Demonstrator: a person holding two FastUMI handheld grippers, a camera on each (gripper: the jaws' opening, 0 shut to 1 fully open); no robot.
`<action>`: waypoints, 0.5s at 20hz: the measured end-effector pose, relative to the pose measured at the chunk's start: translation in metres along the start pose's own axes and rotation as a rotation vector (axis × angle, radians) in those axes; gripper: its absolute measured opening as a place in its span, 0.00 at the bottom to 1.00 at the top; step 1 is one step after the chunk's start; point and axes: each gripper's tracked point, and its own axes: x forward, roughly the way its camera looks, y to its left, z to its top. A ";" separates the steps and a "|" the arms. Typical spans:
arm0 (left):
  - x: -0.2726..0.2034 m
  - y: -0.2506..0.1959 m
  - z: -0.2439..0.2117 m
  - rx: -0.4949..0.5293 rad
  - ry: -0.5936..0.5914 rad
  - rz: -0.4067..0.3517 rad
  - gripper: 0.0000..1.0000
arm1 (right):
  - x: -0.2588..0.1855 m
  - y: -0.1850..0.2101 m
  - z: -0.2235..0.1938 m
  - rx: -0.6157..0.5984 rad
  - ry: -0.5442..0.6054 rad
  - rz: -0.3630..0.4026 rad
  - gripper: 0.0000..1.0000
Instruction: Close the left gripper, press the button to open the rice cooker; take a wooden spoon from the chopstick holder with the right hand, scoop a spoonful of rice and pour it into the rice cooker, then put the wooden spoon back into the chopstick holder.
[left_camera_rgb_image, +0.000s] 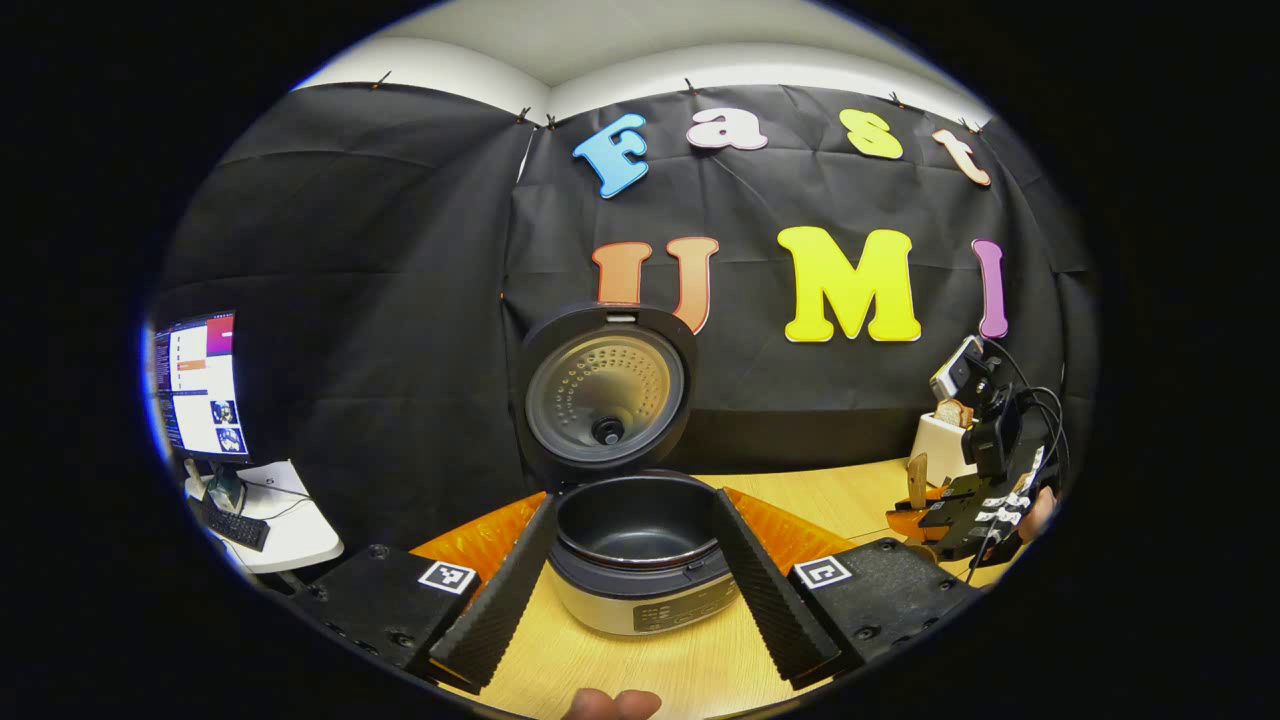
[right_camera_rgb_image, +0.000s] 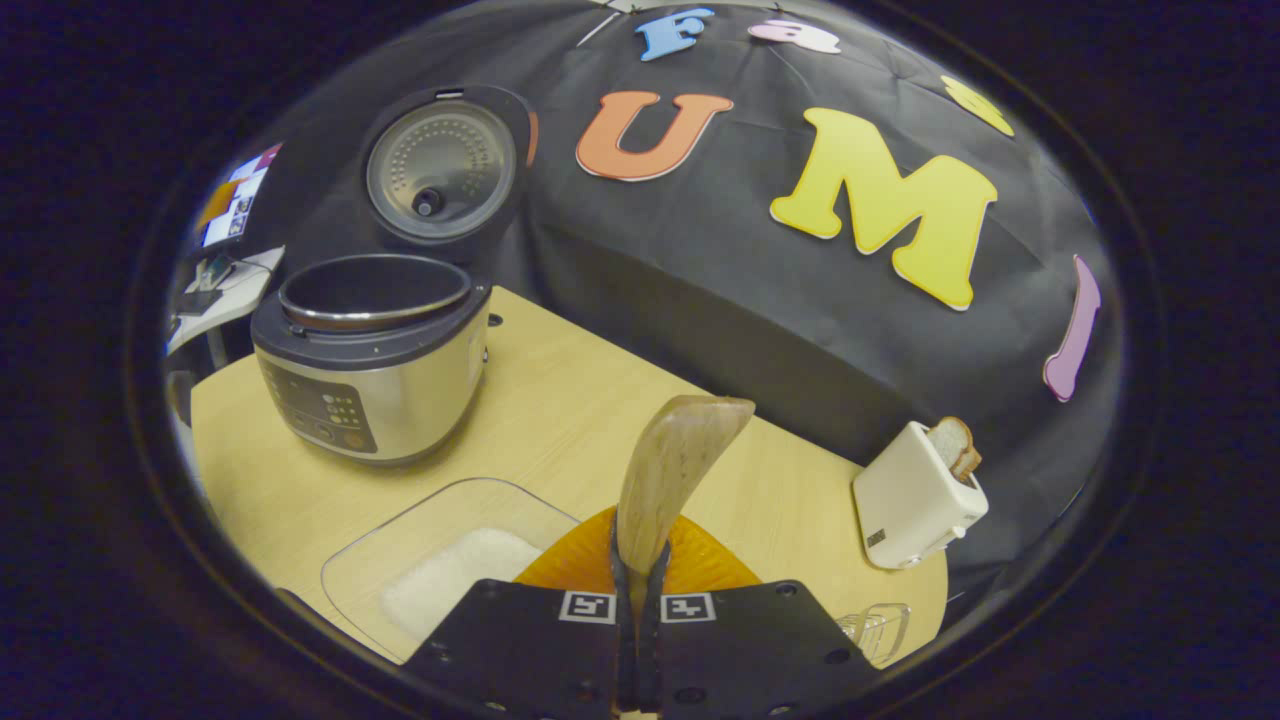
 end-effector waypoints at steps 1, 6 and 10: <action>0.000 0.003 -0.002 -0.006 0.001 0.003 0.99 | 0.001 0.002 0.000 0.006 0.007 0.002 0.02; -0.004 0.012 -0.006 -0.025 0.006 0.010 0.99 | 0.001 0.024 0.005 0.075 0.031 0.063 0.01; -0.008 0.015 -0.011 -0.024 0.012 0.013 0.99 | 0.002 0.048 0.005 0.096 0.063 0.132 0.01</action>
